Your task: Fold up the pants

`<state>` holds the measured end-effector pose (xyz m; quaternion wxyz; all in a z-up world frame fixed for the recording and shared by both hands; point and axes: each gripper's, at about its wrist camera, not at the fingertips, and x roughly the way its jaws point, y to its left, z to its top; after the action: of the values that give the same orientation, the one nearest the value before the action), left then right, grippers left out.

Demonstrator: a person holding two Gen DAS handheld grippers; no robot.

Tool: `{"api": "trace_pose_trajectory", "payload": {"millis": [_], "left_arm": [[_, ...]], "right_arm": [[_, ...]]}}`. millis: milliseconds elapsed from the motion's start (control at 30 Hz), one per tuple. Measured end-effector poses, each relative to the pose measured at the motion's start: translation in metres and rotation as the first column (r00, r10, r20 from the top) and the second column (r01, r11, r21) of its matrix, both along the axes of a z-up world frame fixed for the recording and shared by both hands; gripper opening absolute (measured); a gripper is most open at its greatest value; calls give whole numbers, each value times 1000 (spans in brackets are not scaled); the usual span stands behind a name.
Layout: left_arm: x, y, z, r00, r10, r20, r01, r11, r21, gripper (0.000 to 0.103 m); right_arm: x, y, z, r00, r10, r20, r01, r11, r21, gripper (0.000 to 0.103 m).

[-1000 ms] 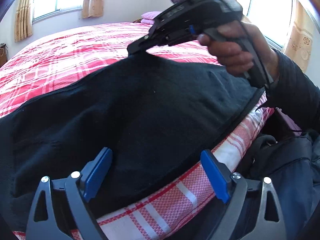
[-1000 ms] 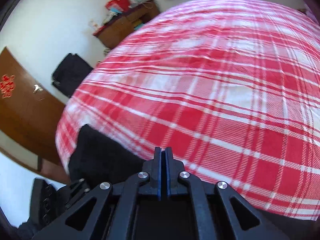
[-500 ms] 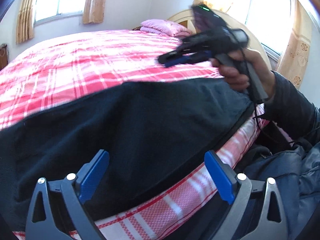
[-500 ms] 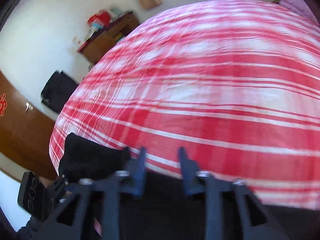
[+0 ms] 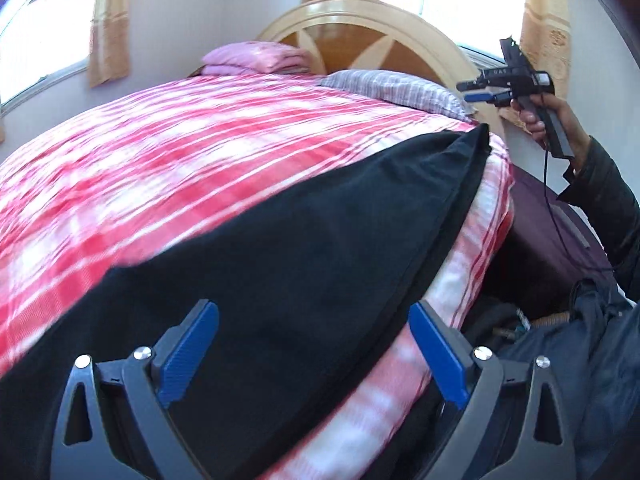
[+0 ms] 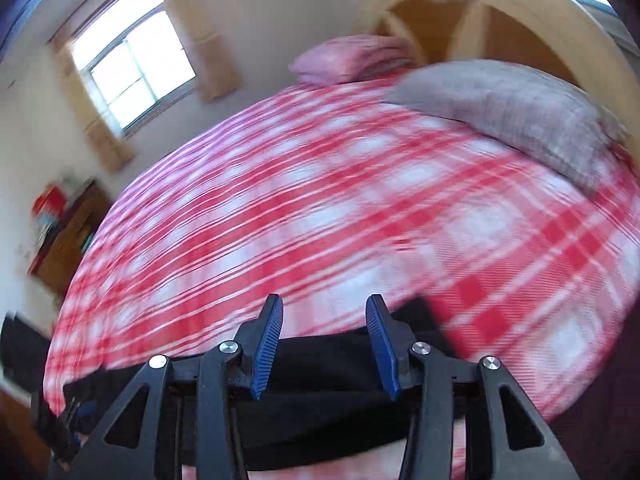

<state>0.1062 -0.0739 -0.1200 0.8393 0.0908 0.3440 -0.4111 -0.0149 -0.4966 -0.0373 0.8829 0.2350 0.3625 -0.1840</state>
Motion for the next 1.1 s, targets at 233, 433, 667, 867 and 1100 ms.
{"api": "trace_pose_trajectory", "payload": {"millis": [233,433,667,867,1100], "left_arm": [[23,-15,-3,997,37,-74,-43,995,-93,98],[27,-9,-19,987,87,-136,-100,991,-87,98],[31,-4,-29,978,109,-175,-125,989,-79,98],[26,-7,-31,985,97,-143,-105,993,-47,98],[26,-5,-32,984,96,-147,-105,993,-56,98]], "right_arm": [[-14,-64,-57,994,-38,-104,55,985,163,45],[-5,-54,-75,991,65,-117,-42,980,193,25],[-6,-32,-49,987,64,-151,-66,998,-7,9],[1,-30,-43,980,16,-198,-47,987,-155,9],[2,-36,-62,973,97,-209,-100,995,-5,34]]}}
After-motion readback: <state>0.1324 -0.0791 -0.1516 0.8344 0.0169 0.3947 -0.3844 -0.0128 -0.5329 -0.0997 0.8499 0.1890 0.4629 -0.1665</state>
